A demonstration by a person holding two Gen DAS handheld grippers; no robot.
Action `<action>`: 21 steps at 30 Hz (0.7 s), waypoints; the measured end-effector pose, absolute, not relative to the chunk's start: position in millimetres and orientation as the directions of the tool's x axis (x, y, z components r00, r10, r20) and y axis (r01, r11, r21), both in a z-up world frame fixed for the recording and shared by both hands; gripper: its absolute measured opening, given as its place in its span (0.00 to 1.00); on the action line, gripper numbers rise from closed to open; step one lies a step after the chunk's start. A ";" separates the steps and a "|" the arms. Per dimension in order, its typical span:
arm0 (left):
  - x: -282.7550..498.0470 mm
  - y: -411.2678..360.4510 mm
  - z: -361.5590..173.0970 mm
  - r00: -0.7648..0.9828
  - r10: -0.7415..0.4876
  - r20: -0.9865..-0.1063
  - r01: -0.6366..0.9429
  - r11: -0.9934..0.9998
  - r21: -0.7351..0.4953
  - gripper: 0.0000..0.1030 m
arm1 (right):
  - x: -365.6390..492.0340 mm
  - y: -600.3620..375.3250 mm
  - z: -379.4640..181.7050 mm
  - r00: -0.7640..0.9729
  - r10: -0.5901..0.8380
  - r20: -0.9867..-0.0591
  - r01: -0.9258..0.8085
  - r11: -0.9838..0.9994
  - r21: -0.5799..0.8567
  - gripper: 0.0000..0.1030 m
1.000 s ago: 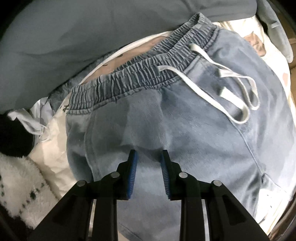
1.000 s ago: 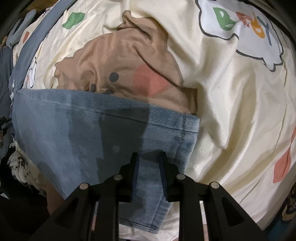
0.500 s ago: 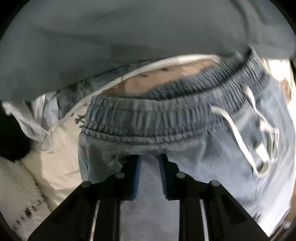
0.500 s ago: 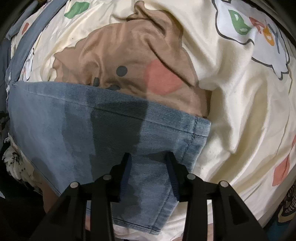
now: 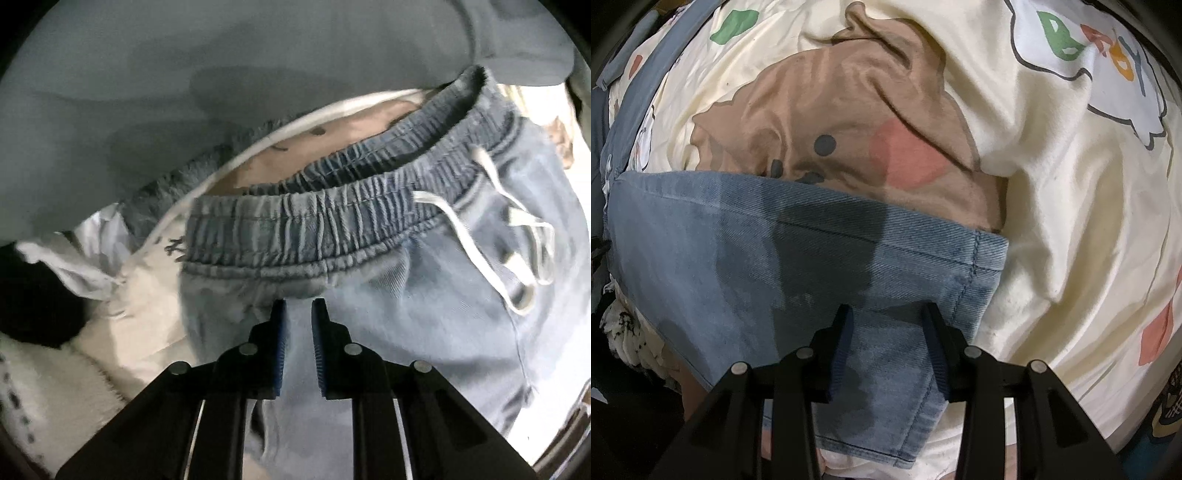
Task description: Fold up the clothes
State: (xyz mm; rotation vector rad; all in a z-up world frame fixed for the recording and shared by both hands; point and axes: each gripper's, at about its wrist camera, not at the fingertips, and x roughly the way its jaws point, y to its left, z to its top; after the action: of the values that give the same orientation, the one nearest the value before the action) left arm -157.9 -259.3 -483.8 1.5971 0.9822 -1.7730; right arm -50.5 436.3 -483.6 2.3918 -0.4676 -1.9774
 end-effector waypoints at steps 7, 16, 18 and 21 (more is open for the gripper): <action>-158.8 -232.7 -460.2 -0.232 0.161 -0.959 0.740 -0.610 -0.282 0.16 | -51.2 441.3 -482.9 0.150 -0.239 -0.959 -0.230 -0.952 0.202 0.36; -190.1 -157.7 -470.7 -0.225 0.254 -0.941 0.632 -0.697 -0.339 0.16 | -53.0 447.9 -482.6 0.148 -0.247 -0.958 -0.239 -0.949 0.208 0.36; -196.1 -155.8 -477.5 -0.212 0.250 -0.945 0.633 -0.701 -0.328 0.16 | -54.1 448.8 -482.5 0.147 -0.248 -0.958 -0.242 -0.948 0.208 0.36; -203.6 -162.1 -484.9 -0.206 0.221 -0.953 0.638 -0.708 -0.303 0.16 | -55.0 450.7 -482.5 0.147 -0.250 -0.957 -0.242 -0.947 0.210 0.36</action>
State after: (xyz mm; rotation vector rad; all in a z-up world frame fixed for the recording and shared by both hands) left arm -203.6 -162.1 -484.9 1.7567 1.0095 -1.9893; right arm -55.0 450.7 -482.5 2.3741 -0.5087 -1.9828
